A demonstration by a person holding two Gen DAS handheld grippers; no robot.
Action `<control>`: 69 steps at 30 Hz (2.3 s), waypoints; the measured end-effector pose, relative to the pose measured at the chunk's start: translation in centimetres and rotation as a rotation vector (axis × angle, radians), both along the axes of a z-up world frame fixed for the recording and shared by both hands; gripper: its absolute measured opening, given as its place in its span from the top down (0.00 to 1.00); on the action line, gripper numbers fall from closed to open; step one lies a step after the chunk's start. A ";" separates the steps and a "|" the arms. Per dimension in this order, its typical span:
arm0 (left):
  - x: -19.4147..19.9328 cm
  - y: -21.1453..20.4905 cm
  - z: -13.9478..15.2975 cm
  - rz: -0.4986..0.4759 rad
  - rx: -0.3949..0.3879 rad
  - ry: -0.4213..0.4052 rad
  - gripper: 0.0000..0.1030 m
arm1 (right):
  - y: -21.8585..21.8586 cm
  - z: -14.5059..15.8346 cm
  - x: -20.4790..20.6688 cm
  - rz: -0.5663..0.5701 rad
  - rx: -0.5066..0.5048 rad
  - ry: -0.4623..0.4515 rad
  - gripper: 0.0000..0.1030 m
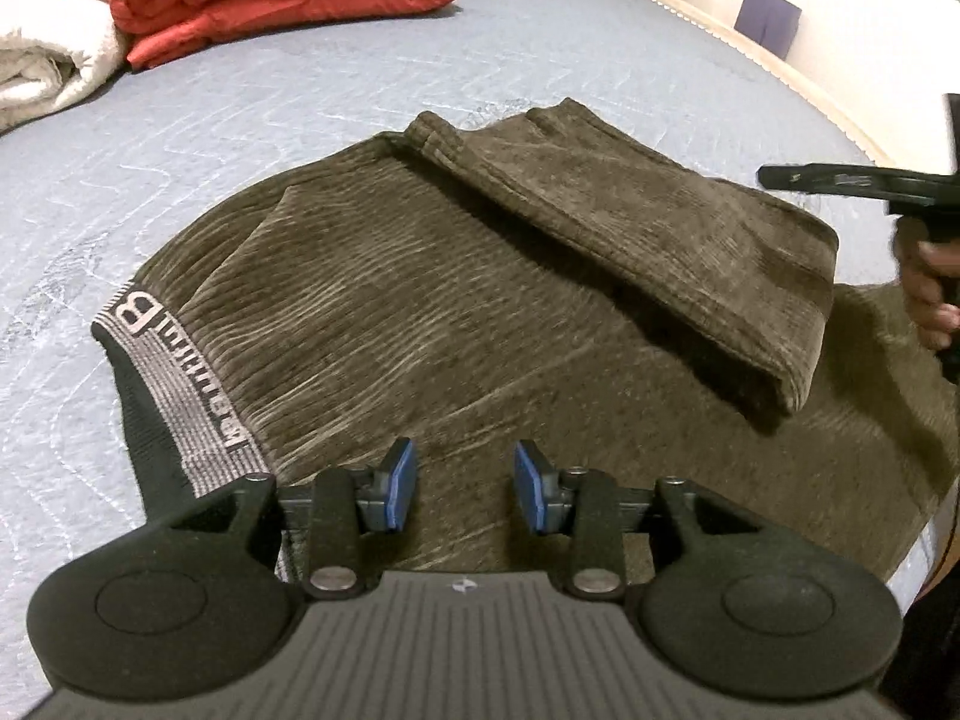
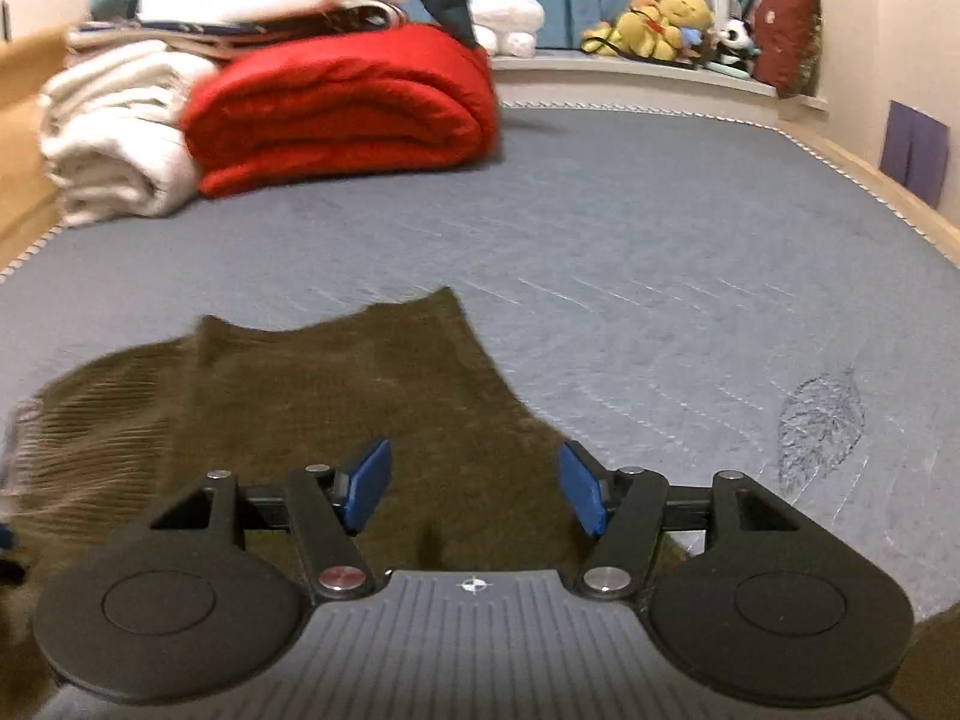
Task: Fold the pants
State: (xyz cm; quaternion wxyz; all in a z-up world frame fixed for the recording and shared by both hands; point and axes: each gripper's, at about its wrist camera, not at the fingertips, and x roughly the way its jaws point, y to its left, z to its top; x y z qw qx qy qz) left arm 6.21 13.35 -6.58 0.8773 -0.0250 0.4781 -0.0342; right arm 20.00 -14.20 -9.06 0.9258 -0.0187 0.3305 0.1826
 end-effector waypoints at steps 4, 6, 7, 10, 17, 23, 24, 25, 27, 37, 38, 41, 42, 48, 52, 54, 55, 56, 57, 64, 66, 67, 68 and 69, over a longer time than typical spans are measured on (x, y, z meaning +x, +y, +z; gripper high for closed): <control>0.5 0.3 -0.1 -0.001 -0.001 0.008 0.60 | -1.1 -2.3 3.0 -0.095 -0.026 0.066 0.37; 0.6 0.5 -0.2 0.002 -0.004 0.009 0.59 | -1.6 -3.1 3.7 -0.095 -0.045 0.080 0.34; 0.6 0.6 -0.2 0.003 -0.005 0.009 0.59 | -1.6 -3.4 3.9 -0.088 -0.053 0.084 0.33; 0.7 0.8 -0.3 0.005 -0.007 0.009 0.58 | -1.9 -4.5 4.3 -0.049 -0.079 0.099 0.32; 0.4 1.1 -0.5 0.009 -0.009 0.012 0.57 | -3.1 -2.9 2.3 0.154 -0.005 0.053 0.89; 0.2 1.4 -0.8 0.011 -0.011 0.023 0.57 | -3.9 0.9 -3.8 0.650 0.130 0.072 0.90; 0.2 1.4 -0.8 0.007 -0.012 0.024 0.57 | -3.8 0.8 -4.8 0.734 0.128 0.116 0.90; 0.2 1.3 -0.8 0.005 -0.012 0.024 0.57 | -3.5 0.5 -5.7 0.784 0.110 0.150 0.90; 0.3 1.2 -0.8 0.001 -0.013 0.024 0.57 | -2.9 -0.5 -6.2 0.773 0.039 0.150 0.89; 0.6 0.8 -1.0 -0.002 -0.002 0.028 0.52 | 0.0 -1.4 0.3 0.472 0.225 0.226 0.28; 0.6 0.9 -0.9 0.001 -0.003 0.028 0.52 | 0.8 -1.9 1.0 0.454 0.208 0.251 0.29; 0.7 1.2 -0.9 0.009 -0.006 0.026 0.52 | 2.3 -3.3 1.7 0.456 0.158 0.298 0.37; 0.8 1.3 -0.8 0.011 -0.008 0.026 0.52 | 2.7 -3.5 1.7 0.475 0.148 0.314 0.41; 1.1 0.9 -0.7 0.011 -0.012 0.022 0.52 | 4.4 -2.1 0.2 0.560 0.040 0.246 0.79; 1.9 0.3 0.0 0.025 -0.031 -0.004 0.52 | 1.4 1.2 0.3 0.561 0.248 0.134 0.87; 2.3 -0.1 0.4 0.031 -0.048 -0.027 0.52 | -1.3 2.3 1.2 0.483 0.410 0.074 0.88; 2.5 -0.3 0.6 0.034 -0.057 -0.040 0.52 | -2.8 2.7 1.6 0.426 0.484 0.039 0.88; 2.6 -0.6 1.0 0.038 -0.069 -0.064 0.52 | -4.8 3.2 1.8 0.319 0.575 -0.045 0.88; 2.8 -1.0 1.3 0.035 -0.077 -0.086 0.52 | -6.8 3.6 1.4 0.190 0.659 -0.155 0.88; 4.8 -6.6 2.8 -0.086 -0.083 -0.231 0.52 | -18.1 -0.3 2.0 -0.621 0.748 -0.219 0.80; 5.8 -8.5 2.3 -0.143 -0.067 -0.250 0.52 | -19.3 -2.4 3.3 -0.671 0.679 -0.119 0.69; 6.4 -9.5 1.9 -0.174 -0.064 -0.258 0.52 | -19.9 -3.5 4.0 -0.661 0.671 -0.063 0.62; 7.0 -10.3 1.2 -0.199 -0.059 -0.262 0.52 | -20.5 -4.3 4.5 -0.652 0.668 -0.027 0.57; 7.8 -11.4 0.4 -0.225 -0.047 -0.262 0.51 | -21.0 -5.1 4.8 -0.636 0.667 0.005 0.56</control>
